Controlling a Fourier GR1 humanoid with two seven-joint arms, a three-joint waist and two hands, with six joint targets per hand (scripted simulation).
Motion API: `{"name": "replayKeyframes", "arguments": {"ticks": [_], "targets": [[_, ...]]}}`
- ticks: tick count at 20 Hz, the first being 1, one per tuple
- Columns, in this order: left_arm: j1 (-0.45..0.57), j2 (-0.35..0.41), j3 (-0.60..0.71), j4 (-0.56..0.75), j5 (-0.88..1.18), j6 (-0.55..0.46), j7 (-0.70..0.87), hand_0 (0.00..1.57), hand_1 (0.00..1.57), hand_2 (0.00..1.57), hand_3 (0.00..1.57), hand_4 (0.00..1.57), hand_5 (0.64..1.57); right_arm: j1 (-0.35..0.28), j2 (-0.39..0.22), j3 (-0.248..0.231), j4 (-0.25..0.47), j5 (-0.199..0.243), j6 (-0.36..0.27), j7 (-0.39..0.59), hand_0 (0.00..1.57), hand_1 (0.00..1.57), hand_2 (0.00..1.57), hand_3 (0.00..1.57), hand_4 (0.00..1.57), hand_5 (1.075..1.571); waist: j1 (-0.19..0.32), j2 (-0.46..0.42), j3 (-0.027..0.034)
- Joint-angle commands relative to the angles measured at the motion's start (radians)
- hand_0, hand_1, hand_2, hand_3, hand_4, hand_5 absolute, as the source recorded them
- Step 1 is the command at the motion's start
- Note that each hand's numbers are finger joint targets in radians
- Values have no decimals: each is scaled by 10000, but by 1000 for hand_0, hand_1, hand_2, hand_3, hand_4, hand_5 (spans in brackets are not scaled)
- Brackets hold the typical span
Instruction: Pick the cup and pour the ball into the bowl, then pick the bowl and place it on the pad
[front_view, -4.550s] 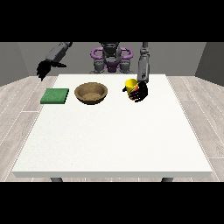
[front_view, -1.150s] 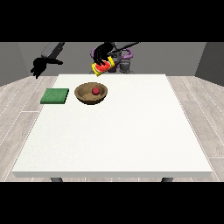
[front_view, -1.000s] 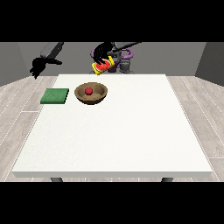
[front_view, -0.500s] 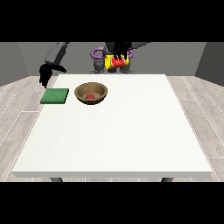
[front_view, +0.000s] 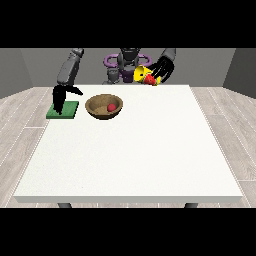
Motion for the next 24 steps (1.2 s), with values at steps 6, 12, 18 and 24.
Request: {"name": "replayKeyframes", "arguments": {"ticks": [6, 12, 18, 24], "targets": [[724, -466, 1634, 328, 4899, 369, -2238, 0, 0, 0, 0, 400, 1548, -887, 1250, 585, -850, -31, -431, 486, 0, 0, 0, 0, 421, 1566, -899, 1042, -5], [1899, -238, 2250, 1387, 5692, -685, -3435, 0, 0, 0, 0, 0, 1519, -57, 2085, 1377, -1040, 501, -929, 755, 0, 0, 0, 0, 111, 1541, -1435, -139, 30], [1125, -90, 2579, 1433, 5864, -804, -2863, 0, 0, 0, 0, 0, 1533, -172, 1948, 1552, -442, 652, -750, 578, 0, 0, 0, 0, 82, 1543, -1664, -138, 41], [820, -173, 1812, -101, 5644, -922, -2371, 0, 0, 0, 0, 0, 1554, -719, 1456, 748, 928, 194, -337, -615, 0, 0, 0, 0, 258, 1549, -613, 1018, 52]]}}
